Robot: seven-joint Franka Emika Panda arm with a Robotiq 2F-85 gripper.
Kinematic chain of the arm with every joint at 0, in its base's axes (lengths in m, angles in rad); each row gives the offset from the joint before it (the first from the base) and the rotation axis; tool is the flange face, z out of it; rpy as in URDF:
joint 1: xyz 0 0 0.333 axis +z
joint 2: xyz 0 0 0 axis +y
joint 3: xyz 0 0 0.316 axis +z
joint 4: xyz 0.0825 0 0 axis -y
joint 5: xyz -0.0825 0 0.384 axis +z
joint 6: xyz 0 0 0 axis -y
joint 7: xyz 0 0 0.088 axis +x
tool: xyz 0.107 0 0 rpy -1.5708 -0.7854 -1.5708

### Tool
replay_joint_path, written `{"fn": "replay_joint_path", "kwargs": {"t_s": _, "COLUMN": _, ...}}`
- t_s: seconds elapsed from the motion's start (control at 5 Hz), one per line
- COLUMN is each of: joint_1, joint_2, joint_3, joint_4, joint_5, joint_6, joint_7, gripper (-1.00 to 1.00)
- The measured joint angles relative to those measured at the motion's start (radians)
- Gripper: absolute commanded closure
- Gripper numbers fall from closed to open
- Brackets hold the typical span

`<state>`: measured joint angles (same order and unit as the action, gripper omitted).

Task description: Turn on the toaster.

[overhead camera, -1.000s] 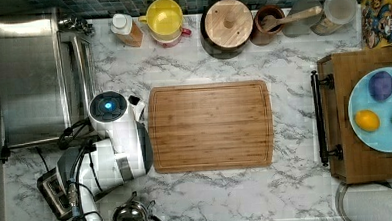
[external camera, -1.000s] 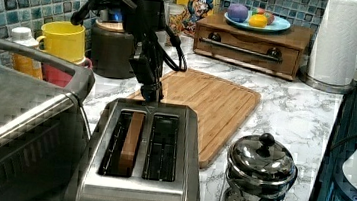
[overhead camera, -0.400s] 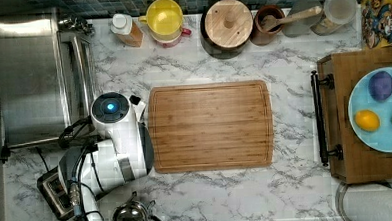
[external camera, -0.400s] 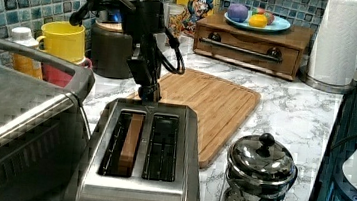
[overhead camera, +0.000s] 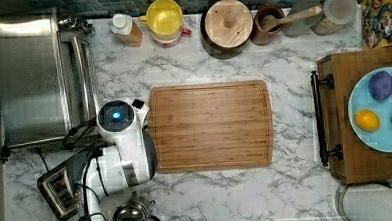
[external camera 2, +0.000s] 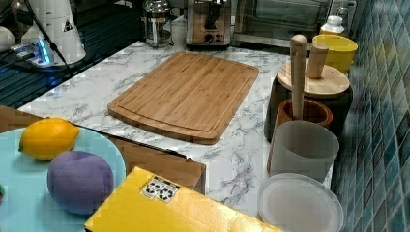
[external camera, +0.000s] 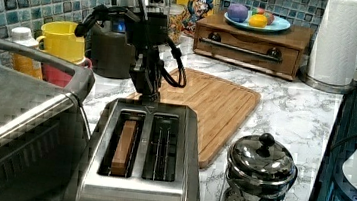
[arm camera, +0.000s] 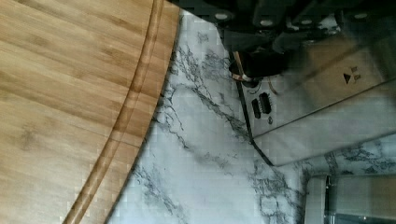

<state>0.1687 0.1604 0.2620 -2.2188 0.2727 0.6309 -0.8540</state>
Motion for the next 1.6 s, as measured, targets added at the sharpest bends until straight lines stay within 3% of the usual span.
{"fn": "replay_joint_path", "kwargs": {"t_s": 0.6, "joint_1": 0.001, "joint_2": -0.059, "joint_3": 0.013, "joint_4": -0.078, "joint_5": 0.001, "joint_6": 0.074, "joint_7": -0.007, "gripper": 1.00}}
{"fn": "replay_joint_path", "kwargs": {"t_s": 1.6, "joint_1": -0.012, "joint_2": -0.060, "joint_3": 0.026, "joint_4": -0.082, "joint_5": 0.001, "joint_6": 0.081, "joint_7": -0.034, "gripper": 1.00}}
